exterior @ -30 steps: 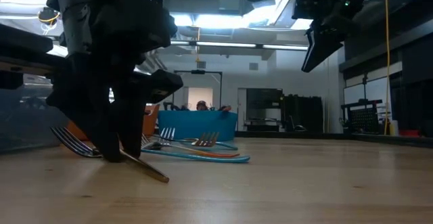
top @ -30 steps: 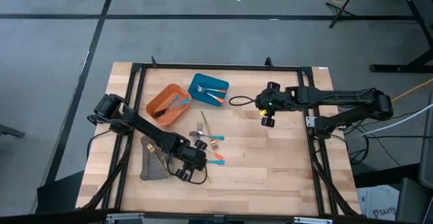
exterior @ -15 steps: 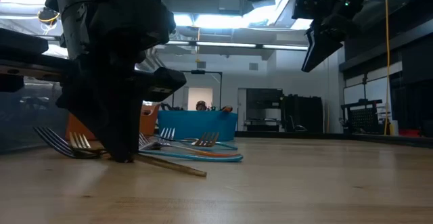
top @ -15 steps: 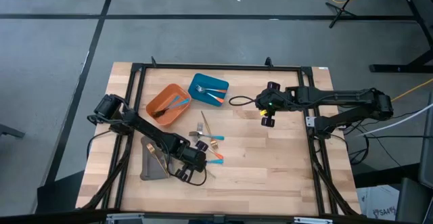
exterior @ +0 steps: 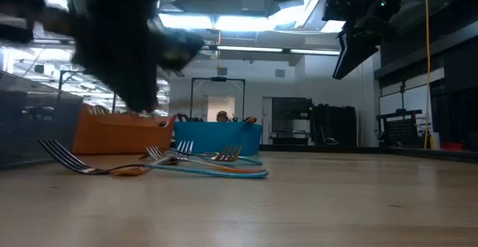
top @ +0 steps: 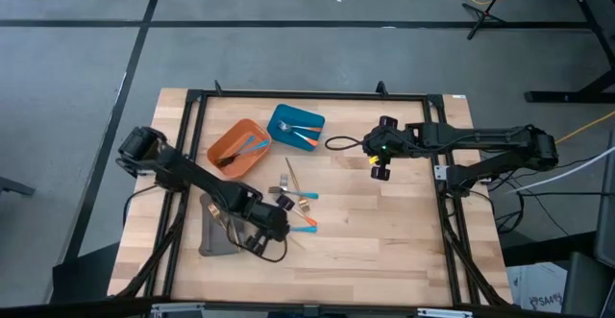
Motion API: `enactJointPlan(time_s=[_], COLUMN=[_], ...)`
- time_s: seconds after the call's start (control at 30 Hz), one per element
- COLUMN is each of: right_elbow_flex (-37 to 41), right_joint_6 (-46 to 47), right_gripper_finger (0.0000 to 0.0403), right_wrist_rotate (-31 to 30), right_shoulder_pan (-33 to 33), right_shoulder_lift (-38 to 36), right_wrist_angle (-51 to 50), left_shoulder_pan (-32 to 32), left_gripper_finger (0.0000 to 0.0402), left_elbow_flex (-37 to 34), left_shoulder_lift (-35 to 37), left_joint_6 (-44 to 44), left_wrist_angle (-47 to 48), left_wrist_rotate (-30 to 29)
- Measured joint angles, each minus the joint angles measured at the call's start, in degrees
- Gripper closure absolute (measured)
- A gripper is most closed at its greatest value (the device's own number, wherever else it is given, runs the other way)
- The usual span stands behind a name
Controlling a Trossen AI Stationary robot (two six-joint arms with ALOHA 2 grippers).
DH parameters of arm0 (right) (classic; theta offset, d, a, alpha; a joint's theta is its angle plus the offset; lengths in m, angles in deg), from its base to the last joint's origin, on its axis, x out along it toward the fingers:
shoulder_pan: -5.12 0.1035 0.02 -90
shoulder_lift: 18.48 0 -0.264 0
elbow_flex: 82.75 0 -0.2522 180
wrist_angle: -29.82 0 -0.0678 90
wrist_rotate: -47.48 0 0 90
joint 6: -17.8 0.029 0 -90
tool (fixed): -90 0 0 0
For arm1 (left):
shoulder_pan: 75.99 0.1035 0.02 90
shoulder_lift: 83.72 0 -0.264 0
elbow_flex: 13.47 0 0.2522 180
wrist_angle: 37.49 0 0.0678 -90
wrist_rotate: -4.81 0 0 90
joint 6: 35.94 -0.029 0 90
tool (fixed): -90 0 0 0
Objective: Sort silverware by color (type)
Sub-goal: Put the gold fork into the black bin
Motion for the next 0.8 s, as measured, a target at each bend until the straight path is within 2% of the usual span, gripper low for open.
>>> enactJointPlan(time_s=[0.23, 0.47, 0.67, 0.8], right_elbow_flex=[0.0, 0.0, 0.0, 0.0], right_joint_6=[0.0, 1.8, 2.7, 2.8], right_gripper_finger=[0.0311, 0.0311, 0.0311, 0.0311], right_wrist_rotate=[0.0, 0.0, 0.0, 0.0], right_shoulder_pan=[0.0, 0.0, 0.0, 0.0], right_shoulder_lift=[0.0, 0.0, 0.0, 0.0], right_wrist_angle=[0.1, 0.1, 0.0, 0.0], left_shoulder_pan=[-0.5, -2.2, -5.3, -7.5], left_gripper_finger=[0.0393, 0.0393, 0.0393, 0.0394], left_elbow_flex=[0.9, 0.9, 0.9, 0.2], left_shoulder_lift=[11.7, 21.8, 25.1, 25.3], left_joint_6=[1.1, 7.4, 10.0, 9.5], left_wrist_angle=[10.7, 24.2, 33.2, 34.0], left_wrist_rotate=[2.4, 2.6, 2.6, 3.3])
